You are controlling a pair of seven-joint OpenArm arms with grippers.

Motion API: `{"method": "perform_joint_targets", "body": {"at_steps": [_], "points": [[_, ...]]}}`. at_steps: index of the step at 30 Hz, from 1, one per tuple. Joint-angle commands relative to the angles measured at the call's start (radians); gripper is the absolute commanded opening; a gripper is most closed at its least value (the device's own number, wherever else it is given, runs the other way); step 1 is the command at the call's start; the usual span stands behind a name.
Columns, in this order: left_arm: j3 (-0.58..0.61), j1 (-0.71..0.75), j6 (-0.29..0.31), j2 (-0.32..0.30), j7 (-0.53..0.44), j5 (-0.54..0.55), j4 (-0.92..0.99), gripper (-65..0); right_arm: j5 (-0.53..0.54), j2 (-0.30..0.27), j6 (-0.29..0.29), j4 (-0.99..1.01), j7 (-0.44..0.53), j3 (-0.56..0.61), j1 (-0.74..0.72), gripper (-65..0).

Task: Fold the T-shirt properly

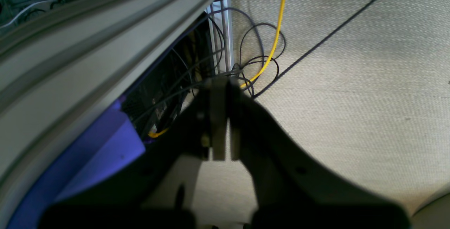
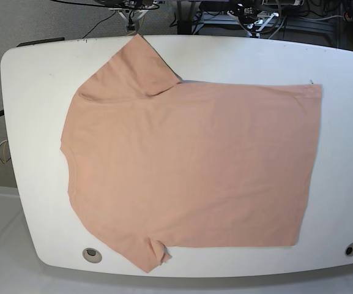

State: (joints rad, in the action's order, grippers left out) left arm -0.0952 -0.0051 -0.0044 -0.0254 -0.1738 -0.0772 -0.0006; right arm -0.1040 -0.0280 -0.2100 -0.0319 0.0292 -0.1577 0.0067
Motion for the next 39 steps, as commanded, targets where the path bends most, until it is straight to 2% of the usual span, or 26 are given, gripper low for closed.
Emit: {"method": "perform_joint_targets", "body": {"at_steps": [1, 39], "points": [[0.003, 0.0, -0.006, -0.003, -0.007, -0.001, 0.001, -64.0, -0.002, -0.003, -0.01, -0.002, 0.002, -0.002, 0.002, -64.7], [0.004, 0.015, -0.002, -0.001, -0.004, 0.008, -0.001, -64.7, -0.001, -0.007, -0.004, -0.018, 0.006, -0.002, 0.005, -64.8]]}}
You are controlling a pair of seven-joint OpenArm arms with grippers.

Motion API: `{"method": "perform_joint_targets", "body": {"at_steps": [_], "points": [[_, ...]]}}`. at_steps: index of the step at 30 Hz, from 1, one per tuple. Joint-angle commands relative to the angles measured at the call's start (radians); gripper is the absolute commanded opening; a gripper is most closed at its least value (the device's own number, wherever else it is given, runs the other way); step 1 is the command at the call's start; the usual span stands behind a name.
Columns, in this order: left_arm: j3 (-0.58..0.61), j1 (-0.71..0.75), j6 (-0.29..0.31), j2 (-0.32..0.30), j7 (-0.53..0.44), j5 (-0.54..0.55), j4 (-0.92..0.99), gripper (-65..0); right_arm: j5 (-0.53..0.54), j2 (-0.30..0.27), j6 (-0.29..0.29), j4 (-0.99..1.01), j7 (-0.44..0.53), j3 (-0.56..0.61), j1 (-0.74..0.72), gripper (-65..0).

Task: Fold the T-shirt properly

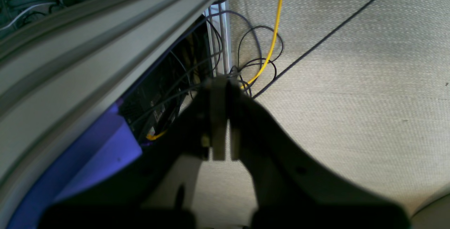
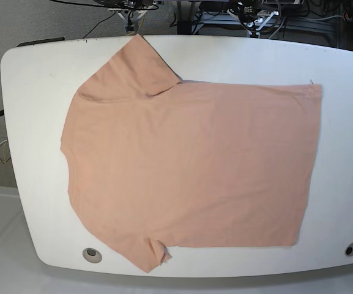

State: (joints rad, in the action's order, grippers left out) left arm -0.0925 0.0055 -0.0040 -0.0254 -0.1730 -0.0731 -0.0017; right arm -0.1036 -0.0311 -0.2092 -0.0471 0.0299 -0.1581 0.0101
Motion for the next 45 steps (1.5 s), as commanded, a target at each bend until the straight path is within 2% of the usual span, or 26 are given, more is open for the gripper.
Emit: {"method": "perform_joint_targets", "body": {"at_steps": [1, 45], "points": [[0.002, 0.004, -0.002, -0.002, -0.004, 0.003, 0.0, -64.7, -0.002, -0.005, -0.005, -0.003, 0.005, -0.003, 0.001, -64.7], [0.007, 0.007, -0.003, -0.005, 0.005, 0.0, 0.002, -63.1, -0.002, -0.003, -0.008, -0.019, -0.002, -0.004, 0.006, -64.6]]}}
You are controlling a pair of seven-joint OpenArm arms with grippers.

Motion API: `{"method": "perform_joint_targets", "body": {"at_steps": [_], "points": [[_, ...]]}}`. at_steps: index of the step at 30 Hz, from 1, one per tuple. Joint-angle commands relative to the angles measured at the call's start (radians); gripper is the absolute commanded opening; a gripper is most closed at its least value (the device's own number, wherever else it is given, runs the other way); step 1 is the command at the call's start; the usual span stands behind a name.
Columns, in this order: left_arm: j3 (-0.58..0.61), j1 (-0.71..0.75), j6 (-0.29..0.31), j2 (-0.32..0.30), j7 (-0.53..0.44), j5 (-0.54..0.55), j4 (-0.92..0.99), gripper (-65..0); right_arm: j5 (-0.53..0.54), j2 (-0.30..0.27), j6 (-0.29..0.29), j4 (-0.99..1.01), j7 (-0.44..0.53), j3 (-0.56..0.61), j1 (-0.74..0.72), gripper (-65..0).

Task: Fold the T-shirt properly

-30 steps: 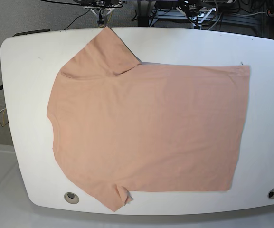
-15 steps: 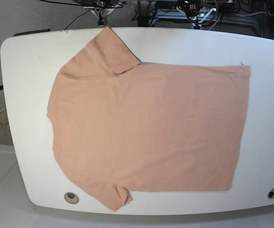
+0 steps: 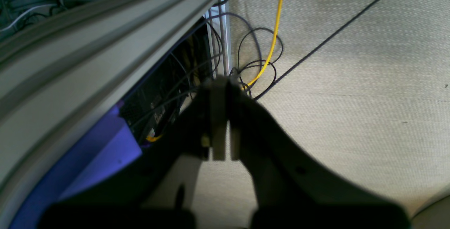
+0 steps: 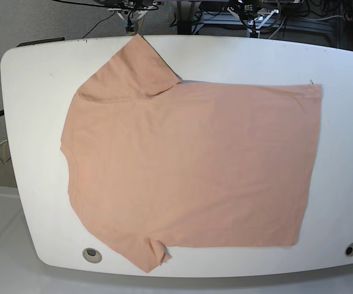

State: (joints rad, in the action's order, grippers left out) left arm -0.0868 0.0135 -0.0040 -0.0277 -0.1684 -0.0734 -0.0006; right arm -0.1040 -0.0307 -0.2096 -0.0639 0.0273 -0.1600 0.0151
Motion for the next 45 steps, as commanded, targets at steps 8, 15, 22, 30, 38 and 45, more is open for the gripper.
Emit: {"method": "perform_joint_targets", "body": {"at_steps": [8, 15, 22, 30, 38, 45], "points": [[0.002, 0.002, -0.005, -0.002, 0.0, 0.0, 0.001, -63.2, -0.002, -0.003, -0.006, -0.004, 0.001, -0.002, 0.004, -64.4], [0.004, 0.005, -0.006, -0.003, -0.007, 0.002, -0.002, -64.7, 0.001, -0.004, -0.008, -0.015, -0.001, -0.001, 0.006, -64.4], [0.004, 0.005, -0.008, -0.002, -0.01, 0.003, -0.003, -64.8, 0.002, -0.004, -0.007, -0.017, 0.001, -0.004, 0.008, -64.5], [0.004, 0.007, -0.008, -0.002, -0.008, 0.003, -0.005, -64.7, 0.002, -0.005, -0.008, -0.022, 0.001, -0.003, 0.01, -64.5], [0.008, 0.005, -0.008, -0.002, 0.001, 0.006, -0.004, -64.9, 0.006, -0.005, -0.007, -0.026, 0.0, -0.003, 0.007, -64.4], [0.007, 0.005, -0.006, -0.003, -0.001, 0.004, 0.0, -64.7, 0.001, -0.003, -0.007, -0.025, 0.003, -0.004, 0.005, -64.4]]}}
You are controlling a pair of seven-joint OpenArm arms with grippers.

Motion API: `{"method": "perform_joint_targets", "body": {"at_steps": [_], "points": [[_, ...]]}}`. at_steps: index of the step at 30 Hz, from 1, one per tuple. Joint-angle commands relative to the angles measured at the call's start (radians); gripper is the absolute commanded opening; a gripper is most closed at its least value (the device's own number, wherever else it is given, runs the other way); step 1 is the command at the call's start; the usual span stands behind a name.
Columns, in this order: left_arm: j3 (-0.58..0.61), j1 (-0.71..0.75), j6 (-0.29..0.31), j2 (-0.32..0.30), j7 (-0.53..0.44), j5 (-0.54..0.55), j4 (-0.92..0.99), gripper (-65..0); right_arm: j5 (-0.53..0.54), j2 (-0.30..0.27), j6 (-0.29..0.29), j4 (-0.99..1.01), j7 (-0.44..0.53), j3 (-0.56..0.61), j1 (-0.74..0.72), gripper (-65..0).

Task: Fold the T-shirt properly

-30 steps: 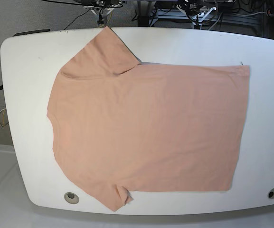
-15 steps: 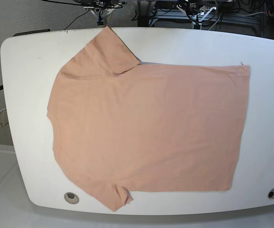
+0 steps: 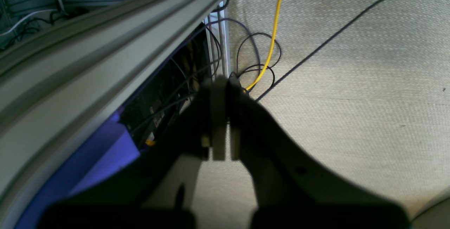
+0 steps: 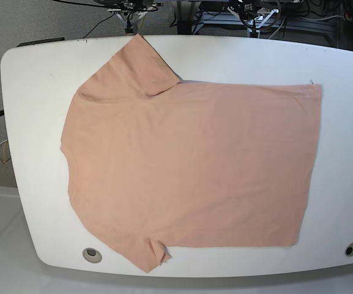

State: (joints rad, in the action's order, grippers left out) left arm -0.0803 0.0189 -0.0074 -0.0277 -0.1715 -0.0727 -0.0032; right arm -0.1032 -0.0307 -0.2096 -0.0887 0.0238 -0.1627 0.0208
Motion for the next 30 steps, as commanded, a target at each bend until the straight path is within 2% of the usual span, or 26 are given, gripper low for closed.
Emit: {"method": "perform_joint_targets", "body": {"at_steps": [1, 30], "points": [[0.0, 0.0, -0.003, -0.003, 0.002, 0.003, 0.002, -64.6, 0.0, -0.003, -0.007, -0.001, 0.007, -0.002, -0.001, -64.4], [0.006, 0.004, -0.001, -0.003, -0.013, 0.005, -0.003, -64.7, -0.002, -0.007, -0.006, -0.013, 0.014, 0.0, 0.002, -64.9]]}}
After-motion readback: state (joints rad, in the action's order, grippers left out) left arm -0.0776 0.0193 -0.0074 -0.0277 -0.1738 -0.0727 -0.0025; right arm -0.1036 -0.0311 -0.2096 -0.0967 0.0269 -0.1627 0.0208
